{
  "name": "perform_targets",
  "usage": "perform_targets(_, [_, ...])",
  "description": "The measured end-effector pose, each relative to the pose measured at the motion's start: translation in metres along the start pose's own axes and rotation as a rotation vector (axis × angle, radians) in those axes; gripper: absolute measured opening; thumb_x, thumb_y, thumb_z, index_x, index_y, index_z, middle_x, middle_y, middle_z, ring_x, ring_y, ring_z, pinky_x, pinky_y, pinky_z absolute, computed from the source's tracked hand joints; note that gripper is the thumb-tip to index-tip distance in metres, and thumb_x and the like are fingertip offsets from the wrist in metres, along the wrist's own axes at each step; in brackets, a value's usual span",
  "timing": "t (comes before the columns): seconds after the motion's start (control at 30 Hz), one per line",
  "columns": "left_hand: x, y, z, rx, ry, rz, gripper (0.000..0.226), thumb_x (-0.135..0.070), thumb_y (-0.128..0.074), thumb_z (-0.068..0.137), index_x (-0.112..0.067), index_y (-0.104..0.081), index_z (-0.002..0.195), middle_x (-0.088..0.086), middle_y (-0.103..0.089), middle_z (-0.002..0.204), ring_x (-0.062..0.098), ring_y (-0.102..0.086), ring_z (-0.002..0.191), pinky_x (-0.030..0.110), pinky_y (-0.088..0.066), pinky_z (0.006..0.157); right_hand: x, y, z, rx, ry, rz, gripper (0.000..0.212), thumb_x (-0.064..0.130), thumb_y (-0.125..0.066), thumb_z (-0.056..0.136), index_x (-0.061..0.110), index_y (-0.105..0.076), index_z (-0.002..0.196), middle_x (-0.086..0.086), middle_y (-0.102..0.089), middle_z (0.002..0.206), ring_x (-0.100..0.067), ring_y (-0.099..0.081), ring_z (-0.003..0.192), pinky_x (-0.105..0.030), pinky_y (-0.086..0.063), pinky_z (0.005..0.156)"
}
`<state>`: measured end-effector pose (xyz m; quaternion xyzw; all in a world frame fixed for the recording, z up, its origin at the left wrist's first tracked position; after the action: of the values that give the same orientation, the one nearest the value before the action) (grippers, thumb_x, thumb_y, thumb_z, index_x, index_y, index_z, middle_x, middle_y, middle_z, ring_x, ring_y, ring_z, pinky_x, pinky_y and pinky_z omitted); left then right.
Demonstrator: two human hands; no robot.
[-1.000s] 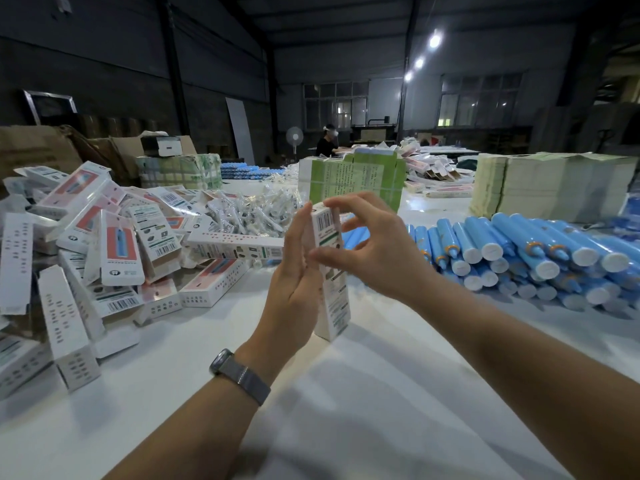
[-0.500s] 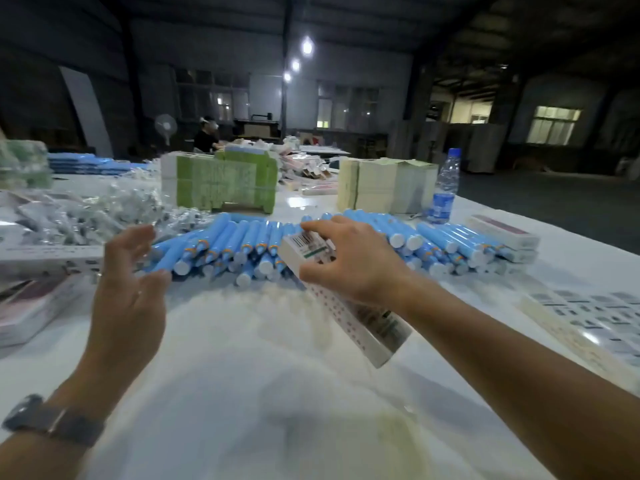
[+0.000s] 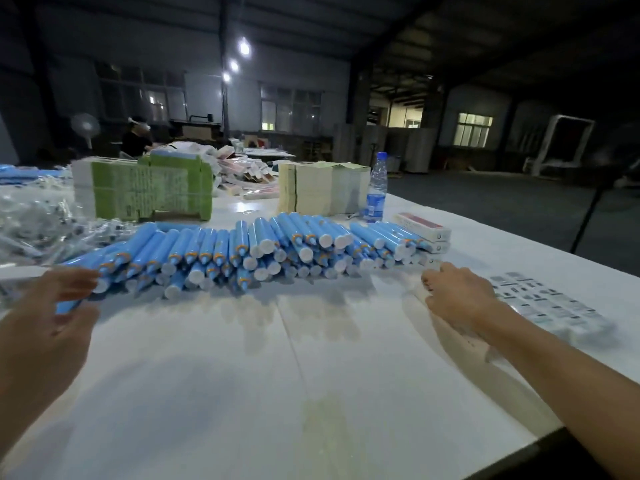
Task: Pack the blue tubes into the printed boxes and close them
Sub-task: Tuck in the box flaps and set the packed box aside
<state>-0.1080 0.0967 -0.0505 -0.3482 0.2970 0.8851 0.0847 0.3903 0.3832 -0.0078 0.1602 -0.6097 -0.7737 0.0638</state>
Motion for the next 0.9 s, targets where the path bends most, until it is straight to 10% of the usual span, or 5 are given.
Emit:
perform_targets(0.17, [-0.043,0.011,-0.025,-0.129,-0.007,-0.018,0.031,-0.023,-0.048,0.077,-0.031,-0.063,0.103,-0.014,-0.063,0.102,-0.013,-0.056,0.099,0.001,-0.041,0.081,0.054,0.021,-0.007,-0.142,0.14,0.19,0.045,0.028,-0.054,0.093,0.033,-0.046,0.137,0.0,-0.049,0.134,-0.025,-0.047,0.124,-0.039,-0.046,0.094])
perform_targets(0.33, [-0.072,0.022,-0.034,-0.196,-0.068,0.059,0.035,0.007,-0.058,0.08,-0.022,-0.065,0.098,0.002,-0.064,0.096,-0.021,-0.054,0.085,-0.006,-0.035,0.073,0.189,0.073,-0.032,-0.28,0.474,0.643,0.036,0.03,-0.06,0.091,0.028,-0.059,0.127,0.002,-0.058,0.113,-0.023,-0.057,0.107,-0.034,-0.045,0.085])
perform_targets(0.5, [-0.081,0.032,-0.038,-0.241,-0.04,0.151,0.033,0.018,-0.059,0.077,-0.009,-0.07,0.094,0.002,-0.065,0.094,0.027,-0.061,0.091,0.025,-0.041,0.081,0.334,0.101,-0.069,-0.289,0.735,0.975,0.029,0.025,-0.059,0.09,0.024,-0.063,0.119,0.008,-0.055,0.094,-0.013,-0.052,0.091,-0.032,-0.042,0.081])
perform_targets(0.9, [-0.019,0.101,-0.035,-0.321,0.394,0.55,0.036,-0.015,-0.057,0.087,-0.022,-0.058,0.122,0.007,-0.057,0.13,0.033,-0.048,0.123,0.046,-0.044,0.097,0.431,0.084,-0.106,-0.428,0.954,0.799,0.023,0.024,-0.058,0.091,0.019,-0.062,0.113,0.0,-0.065,0.108,-0.025,-0.057,0.106,-0.04,-0.048,0.075])
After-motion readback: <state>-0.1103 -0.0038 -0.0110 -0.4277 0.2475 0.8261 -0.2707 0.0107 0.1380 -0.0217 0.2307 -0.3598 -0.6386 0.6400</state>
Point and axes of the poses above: each hand's wrist, its own z-axis towards the middle knuckle, its own y-axis out of the back of the hand, x = y × z, the point moved 8 cm from there along z, towards the middle knuckle
